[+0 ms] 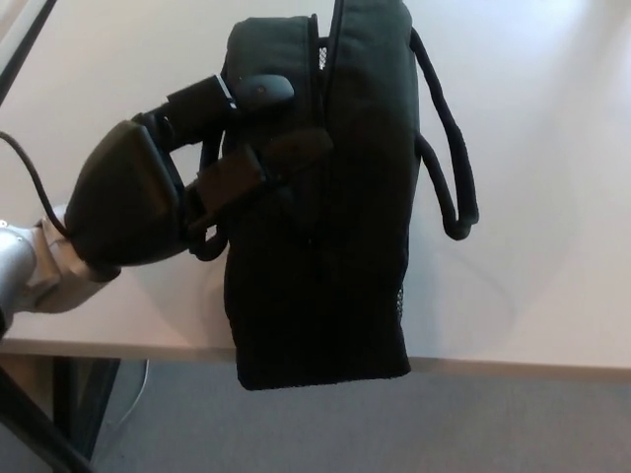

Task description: A lunch bag is kept on the middle of the desk and the robot uses both its hands to grab the opening of the bag from the left and right and moves its hands away from each other to spread the bag open

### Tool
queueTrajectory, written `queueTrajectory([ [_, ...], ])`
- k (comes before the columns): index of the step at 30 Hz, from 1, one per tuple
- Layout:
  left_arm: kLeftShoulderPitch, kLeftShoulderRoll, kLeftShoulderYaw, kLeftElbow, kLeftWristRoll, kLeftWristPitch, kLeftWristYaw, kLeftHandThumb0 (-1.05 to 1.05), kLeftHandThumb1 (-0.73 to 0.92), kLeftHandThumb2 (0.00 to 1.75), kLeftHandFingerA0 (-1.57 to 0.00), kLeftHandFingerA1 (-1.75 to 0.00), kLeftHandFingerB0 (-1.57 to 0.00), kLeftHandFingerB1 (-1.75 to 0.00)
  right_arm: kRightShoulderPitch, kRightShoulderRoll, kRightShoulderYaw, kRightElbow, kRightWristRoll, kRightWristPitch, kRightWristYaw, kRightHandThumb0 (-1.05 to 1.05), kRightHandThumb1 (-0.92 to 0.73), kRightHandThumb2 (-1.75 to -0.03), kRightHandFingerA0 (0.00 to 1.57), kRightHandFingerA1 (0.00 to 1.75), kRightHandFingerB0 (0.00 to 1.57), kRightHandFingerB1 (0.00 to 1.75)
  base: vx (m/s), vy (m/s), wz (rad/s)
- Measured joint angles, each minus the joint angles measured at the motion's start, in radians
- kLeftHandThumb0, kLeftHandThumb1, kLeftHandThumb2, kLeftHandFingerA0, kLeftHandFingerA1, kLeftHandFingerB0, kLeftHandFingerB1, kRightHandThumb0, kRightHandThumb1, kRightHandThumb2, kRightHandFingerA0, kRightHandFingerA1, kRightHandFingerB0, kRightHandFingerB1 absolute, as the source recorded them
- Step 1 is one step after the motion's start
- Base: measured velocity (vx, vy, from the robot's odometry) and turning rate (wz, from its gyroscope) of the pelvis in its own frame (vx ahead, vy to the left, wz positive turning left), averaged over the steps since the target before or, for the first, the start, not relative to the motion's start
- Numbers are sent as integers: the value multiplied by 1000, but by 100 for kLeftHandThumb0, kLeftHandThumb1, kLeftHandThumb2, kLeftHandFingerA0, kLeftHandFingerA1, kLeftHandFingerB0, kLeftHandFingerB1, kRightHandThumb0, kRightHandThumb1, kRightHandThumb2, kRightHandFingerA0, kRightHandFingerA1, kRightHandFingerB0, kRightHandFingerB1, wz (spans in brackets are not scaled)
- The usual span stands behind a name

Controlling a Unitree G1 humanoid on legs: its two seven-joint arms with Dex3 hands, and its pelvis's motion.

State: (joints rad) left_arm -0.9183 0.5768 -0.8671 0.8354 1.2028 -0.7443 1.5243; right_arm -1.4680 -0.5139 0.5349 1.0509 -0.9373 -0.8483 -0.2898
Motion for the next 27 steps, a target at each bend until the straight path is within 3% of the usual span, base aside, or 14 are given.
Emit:
queueTrajectory([
  [1, 3, -4, -6, 0, 2, -1, 4, 5, 49, 58, -48, -44, -26, -33, 0, 2, 0, -1, 1, 0, 0, -38, -54, -58, 89, 50, 60, 39, 0, 0, 0],
  [2, 5, -5, -8, 0, 3, -1, 6, 5, 51, 59, -49, -43, -29, -34, 0, 3, 0, 0, 2, 0, 0, -45, -45, -75, 74, 57, 57, 52, 0, 0, 0],
  [6, 9, -14, -20, -1, 9, -1, 18, 2, 54, 59, -50, -42, -32, -33, 15, 8, 19, -2, 0, -3, -14, -43, -42, -71, 72, 55, 57, 51, 0, 0, 0],
  [7, 10, -15, -22, -1, 10, -1, 20, 1, 52, 56, -58, -43, -50, -36, 21, 9, 25, -2, 0, -5, -17, -33, -49, -55, 91, 52, 63, 40, 0, 0, 0],
  [8, 11, -15, -23, -2, 10, -3, 21, 1, 52, 56, -58, -43, -50, -36, 28, 9, 31, -2, 0, -8, -20, -33, -49, -55, 91, 52, 63, 40, 0, 0, 0],
  [9, 13, -15, -24, -3, 9, -8, 21, -14, 47, 55, -82, -52, -86, -51, 37, 10, 38, -3, 0, -11, -24, -35, -50, -56, 99, 65, 65, 41, 0, 0, 0],
  [10, 14, -14, -23, -7, 7, -14, 17, -21, 44, 54, -97, -58, -97, -58, 47, 10, 44, -4, -1, -12, -30, -32, -50, -55, 89, 55, 65, 41, 0, 0, 0],
  [11, 16, -12, -20, -13, 4, -20, 8, -15, 46, 54, -107, -78, -107, -70, 59, 12, 51, -7, -4, -14, -37, -39, -44, -72, 73, 56, 59, 51, 0, 0, 0],
  [12, 18, -7, -16, -23, -2, -27, -8, -15, 46, 54, -107, -78, -107, -70, 73, 16, 58, -8, -6, -16, -43, -39, -44, -72, 73, 56, 59, 51, 0, 0, 0],
  [13, 18, -5, -13, -29, -4, -29, -16, 4, 42, 98, -86, -163, -78, -156, 79, 18, 62, -9, -6, -16, -46, -33, -50, -55, 64, 42, 61, 39, 0, 0, 0],
  [16, 24, 1, -4, -39, -17, -46, -56, 1, 41, 104, -85, -168, -71, -157, 102, 27, 82, -18, -9, -17, -55, -34, -51, -56, 59, 41, 59, 39, 0, 0, 0],
  [17, 26, 1, -3, -39, -20, -51, -66, 0, 39, 105, -81, -174, -70, -165, 107, 29, 86, -21, -10, -18, -56, -34, -50, -55, 62, 42, 59, 39, 0, 0, 0],
  [20, 34, 1, 8, -41, -33, -67, -104, -5, 43, 103, -80, -175, -67, -168, 127, 35, 94, -38, -10, -19, -55, -40, -58, -58, 58, 40, 56, 38, 0, 0, 0],
  [27, 48, -1, 32, -44, -56, -98, -164, -7, 42, 106, -79, -175, -67, -167, 168, 36, 122, -87, -15, -6, -56, -37, -59, -59, 59, 41, 58, 39, 0, 0, 0],
])
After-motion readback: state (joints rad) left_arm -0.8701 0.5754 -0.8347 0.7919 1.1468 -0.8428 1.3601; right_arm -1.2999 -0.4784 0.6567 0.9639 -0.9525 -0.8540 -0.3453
